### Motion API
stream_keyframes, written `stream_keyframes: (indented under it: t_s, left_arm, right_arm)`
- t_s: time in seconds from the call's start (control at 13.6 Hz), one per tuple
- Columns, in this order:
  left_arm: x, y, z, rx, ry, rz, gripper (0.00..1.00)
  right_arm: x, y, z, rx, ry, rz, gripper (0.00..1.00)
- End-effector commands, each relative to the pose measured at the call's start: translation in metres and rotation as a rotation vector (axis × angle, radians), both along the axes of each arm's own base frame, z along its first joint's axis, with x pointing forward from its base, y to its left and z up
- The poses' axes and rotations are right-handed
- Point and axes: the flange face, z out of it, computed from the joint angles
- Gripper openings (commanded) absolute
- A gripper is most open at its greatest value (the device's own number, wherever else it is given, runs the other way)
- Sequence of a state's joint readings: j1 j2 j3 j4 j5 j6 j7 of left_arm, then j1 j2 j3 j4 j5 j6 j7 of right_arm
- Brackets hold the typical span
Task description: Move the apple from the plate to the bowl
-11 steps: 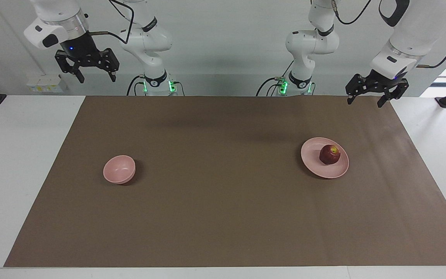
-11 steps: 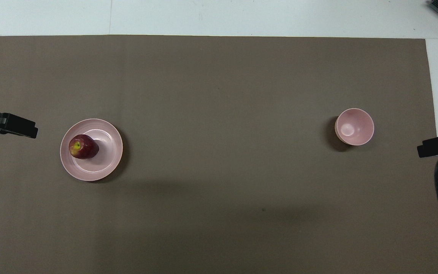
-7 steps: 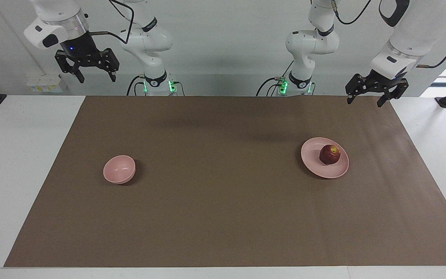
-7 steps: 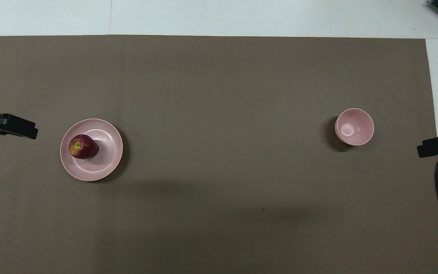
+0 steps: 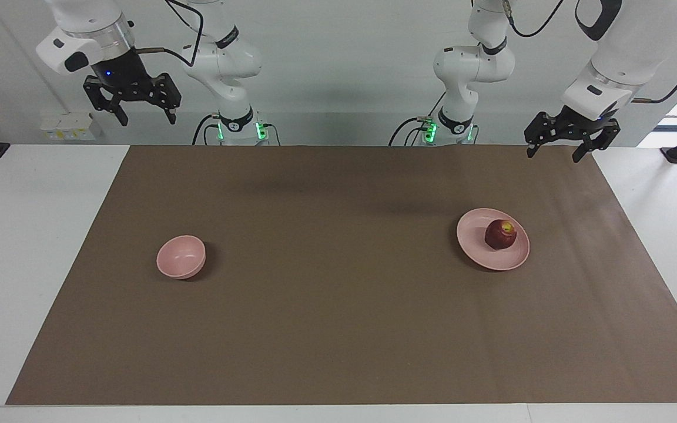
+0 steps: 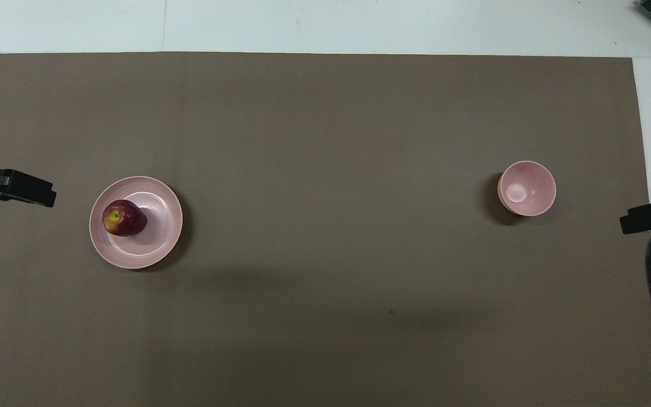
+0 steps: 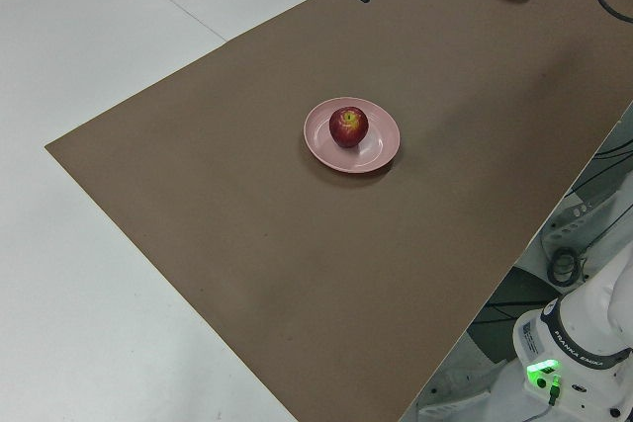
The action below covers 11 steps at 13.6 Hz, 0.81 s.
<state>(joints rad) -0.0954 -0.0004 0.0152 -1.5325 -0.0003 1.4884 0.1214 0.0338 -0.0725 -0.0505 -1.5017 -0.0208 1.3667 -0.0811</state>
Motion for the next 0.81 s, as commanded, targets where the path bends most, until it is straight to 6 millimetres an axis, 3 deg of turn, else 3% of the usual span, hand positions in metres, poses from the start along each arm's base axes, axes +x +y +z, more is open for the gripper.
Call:
stream_keyframes:
  t_s: [0.0, 0.73]
  left_arm:
    - [-0.004, 0.0032, 0.006, -0.013, 0.005, 0.003, 1.0]
    - [-0.0077, 0.0035, 0.0091, -0.013, 0.009, 0.006, 1.0]
  right_arm:
    - [-0.0012, -0.0031, 0.0027, 0.009, 0.005, 0.019, 1.0]
    - [-0.0012, -0.0031, 0.0027, 0.009, 0.005, 0.019, 1.0]
